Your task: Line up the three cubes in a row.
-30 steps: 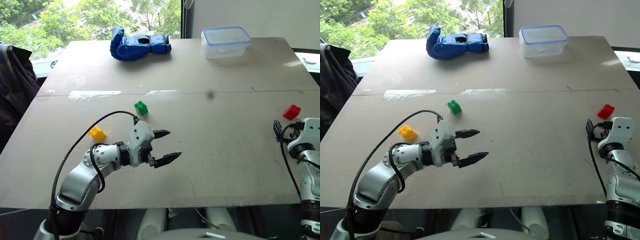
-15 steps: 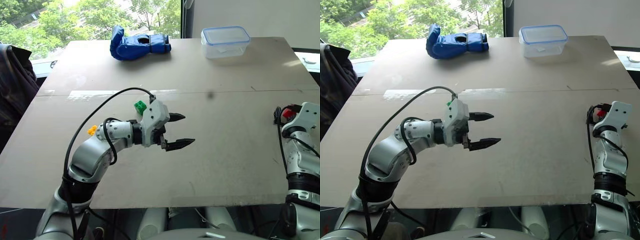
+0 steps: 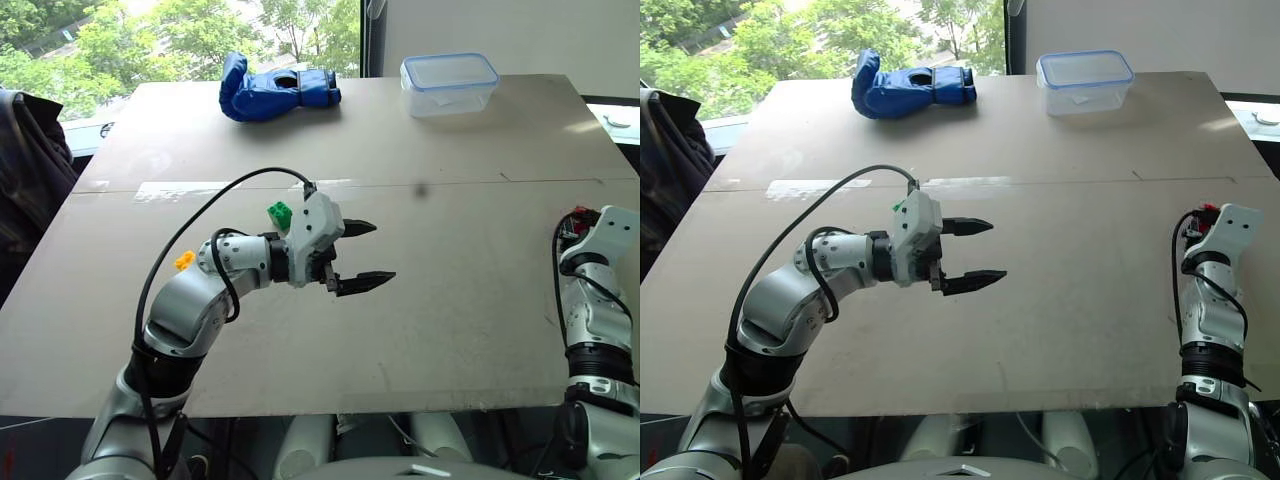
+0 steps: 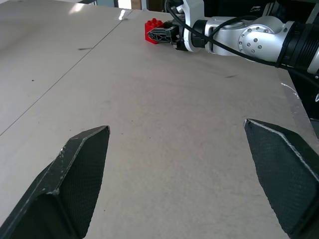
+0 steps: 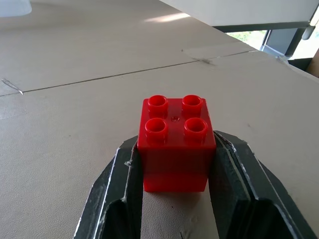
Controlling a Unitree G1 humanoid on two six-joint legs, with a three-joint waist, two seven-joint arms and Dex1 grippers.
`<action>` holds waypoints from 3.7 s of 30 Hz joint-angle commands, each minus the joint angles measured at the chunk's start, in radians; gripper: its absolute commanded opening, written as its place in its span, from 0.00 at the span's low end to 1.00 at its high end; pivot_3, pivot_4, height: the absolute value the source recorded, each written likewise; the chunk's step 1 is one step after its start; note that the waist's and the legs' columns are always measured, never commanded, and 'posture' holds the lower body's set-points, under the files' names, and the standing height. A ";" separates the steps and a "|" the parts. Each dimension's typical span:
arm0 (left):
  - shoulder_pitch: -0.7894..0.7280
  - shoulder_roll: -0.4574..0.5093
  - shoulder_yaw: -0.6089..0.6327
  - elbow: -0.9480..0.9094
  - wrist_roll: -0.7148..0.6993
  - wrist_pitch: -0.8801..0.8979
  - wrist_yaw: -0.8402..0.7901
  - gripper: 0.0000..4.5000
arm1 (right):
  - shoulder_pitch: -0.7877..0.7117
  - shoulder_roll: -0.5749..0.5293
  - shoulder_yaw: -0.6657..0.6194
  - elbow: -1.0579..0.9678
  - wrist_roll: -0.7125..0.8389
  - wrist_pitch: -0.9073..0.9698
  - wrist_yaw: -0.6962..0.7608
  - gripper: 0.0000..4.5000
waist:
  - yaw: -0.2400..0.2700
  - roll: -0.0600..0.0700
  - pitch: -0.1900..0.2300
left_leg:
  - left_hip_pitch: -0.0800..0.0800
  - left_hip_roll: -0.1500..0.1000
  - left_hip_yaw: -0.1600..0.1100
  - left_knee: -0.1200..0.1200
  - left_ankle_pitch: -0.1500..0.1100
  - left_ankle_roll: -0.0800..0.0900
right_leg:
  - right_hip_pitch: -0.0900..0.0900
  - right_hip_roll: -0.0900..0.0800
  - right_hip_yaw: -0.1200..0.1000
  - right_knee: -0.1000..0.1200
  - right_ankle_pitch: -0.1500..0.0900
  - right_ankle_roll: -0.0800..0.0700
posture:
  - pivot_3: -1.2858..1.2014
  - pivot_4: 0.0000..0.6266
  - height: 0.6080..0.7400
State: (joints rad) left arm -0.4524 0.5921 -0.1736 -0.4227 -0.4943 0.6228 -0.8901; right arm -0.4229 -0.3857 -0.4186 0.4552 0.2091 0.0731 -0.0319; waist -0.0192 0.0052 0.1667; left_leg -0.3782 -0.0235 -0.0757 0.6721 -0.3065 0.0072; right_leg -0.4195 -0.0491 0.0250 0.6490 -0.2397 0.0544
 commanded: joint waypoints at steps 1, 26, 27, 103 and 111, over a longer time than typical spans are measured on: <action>0.001 -0.005 0.003 -0.023 0.004 -0.022 0.000 0.99 | -0.019 -0.007 -0.011 0.010 0.001 -0.028 -0.006 0.28 | 0.000 0.000 0.000 | 0.000 0.000 0.000 0.000 0.000 0.000 | 0.000 0.000 0.000 0.001 0.000 0.000 | 0.52 0.24 1.00; 0.215 0.090 0.060 -0.097 -0.001 -0.105 -0.048 0.99 | 0.654 0.112 0.308 -1.003 0.048 0.276 0.254 0.28 | 0.004 -0.001 -0.001 | 0.001 0.001 -0.002 0.010 0.000 0.000 | 0.000 0.000 0.001 0.012 0.000 0.000 | 0.52 0.24 1.00; 0.209 0.086 0.050 -0.094 -0.001 -0.106 -0.052 0.99 | 0.660 0.138 0.325 -1.015 0.017 0.277 0.218 0.28 | 0.004 -0.001 -0.001 | 0.002 0.001 -0.002 0.010 0.000 0.000 | 0.000 0.000 0.001 0.012 0.000 0.000 | 0.52 0.24 1.00; 0.347 -0.260 0.172 0.062 0.346 -0.243 0.591 0.99 | 0.499 -0.047 0.197 -1.121 0.379 0.304 0.552 1.00 | 0.006 -0.004 -0.002 | 0.010 0.000 -0.002 0.010 -0.002 0.004 | 0.009 0.001 0.000 0.012 0.000 0.000 | 0.52 0.24 1.00; 0.228 -0.415 0.152 0.202 0.542 -0.198 0.879 0.99 | 0.572 -0.141 0.330 -1.143 0.348 0.297 0.671 1.00 | 0.013 -0.008 -0.003 | 0.011 -0.002 -0.003 0.011 -0.002 0.004 | 0.010 0.001 -0.001 0.013 0.000 0.000 | 0.52 0.24 1.00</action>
State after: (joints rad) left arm -0.2029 0.1906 -0.0104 -0.2361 0.0101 0.4479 -0.0553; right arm 0.1455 -0.5168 -0.1033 -0.6549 0.5718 0.3925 0.6190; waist -0.0060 -0.0029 0.1634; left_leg -0.3673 -0.0251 -0.0787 0.6834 -0.3087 0.0108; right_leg -0.4092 -0.0485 0.0243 0.6624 -0.2399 0.0545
